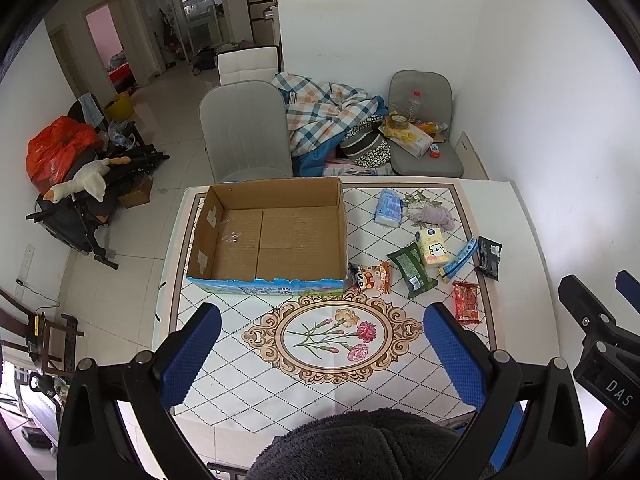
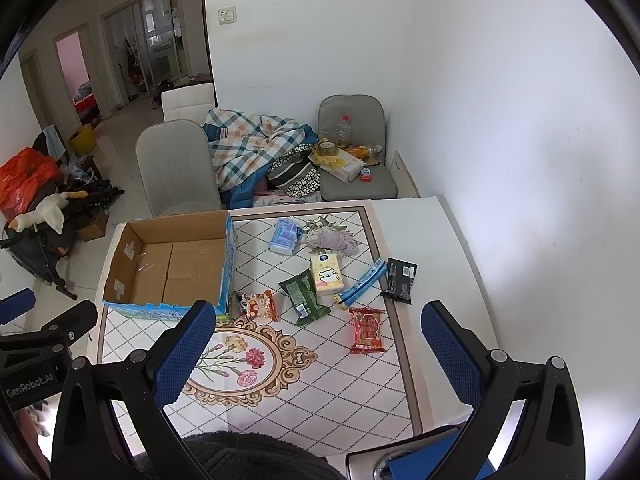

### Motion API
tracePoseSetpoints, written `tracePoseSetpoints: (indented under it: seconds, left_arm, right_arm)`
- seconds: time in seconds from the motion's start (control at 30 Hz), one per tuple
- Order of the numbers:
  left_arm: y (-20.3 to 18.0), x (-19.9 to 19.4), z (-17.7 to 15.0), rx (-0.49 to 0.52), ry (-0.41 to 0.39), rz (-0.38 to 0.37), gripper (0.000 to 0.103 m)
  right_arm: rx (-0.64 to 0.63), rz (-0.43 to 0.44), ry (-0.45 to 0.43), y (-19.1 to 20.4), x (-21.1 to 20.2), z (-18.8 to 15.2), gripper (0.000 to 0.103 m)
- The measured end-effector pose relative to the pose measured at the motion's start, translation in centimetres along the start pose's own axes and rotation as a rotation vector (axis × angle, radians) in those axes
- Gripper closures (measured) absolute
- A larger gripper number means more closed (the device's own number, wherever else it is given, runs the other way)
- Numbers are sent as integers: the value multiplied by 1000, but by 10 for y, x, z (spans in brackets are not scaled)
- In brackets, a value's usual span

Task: Organize soft objects
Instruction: 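Grasp the green packet with the left gripper while the right grasps the yellow tissue pack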

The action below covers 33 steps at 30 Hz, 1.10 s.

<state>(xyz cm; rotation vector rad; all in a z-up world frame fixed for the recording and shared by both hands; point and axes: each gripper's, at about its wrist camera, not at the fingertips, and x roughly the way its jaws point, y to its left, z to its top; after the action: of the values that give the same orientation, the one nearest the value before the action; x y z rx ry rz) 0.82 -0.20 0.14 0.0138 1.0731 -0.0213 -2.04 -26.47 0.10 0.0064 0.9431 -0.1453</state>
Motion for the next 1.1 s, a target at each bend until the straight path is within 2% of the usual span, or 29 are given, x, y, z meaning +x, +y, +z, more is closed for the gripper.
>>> tracePoseSetpoints:
  seconds: [0.27,0.33,0.43,0.6,0.73,0.77,0.93,1.0,1.07,1.1]
  left_arm:
    - [-11,22,17,38,5,-1,0]
    - [-20,36,27,51,-3,-6,0]
    - [-40,79,43,92,51,-23,0]
    - [-78,174,59,102,219,-91,0]
    - [-110,264,61,71,368,-120,0]
    - [-118,289,60,48,408,-142,1]
    - [-143,374,44,-36,570,-171,18]
    - [-152,401,34,-62,619,-184,18]
    - [-159,423,24,-78,657,-199,18]
    - [-164,434,19,-77,674,-205,18]
  right_arm:
    - [27,-1,27,-7,18,2,0]
    - [46,-4,47,-15,34,5,0]
    - [81,-22,95,-35,68,8,0]
    - [165,11,254,-87,167,11,0]
    - [185,57,358,-108,256,17,0]
    - [179,65,389,-109,281,20,0]
    - [179,185,540,-101,389,28,3]
    - [177,224,591,-96,427,33,6]
    - [171,249,635,-90,458,38,15]
    - [167,266,662,-85,475,40,15]
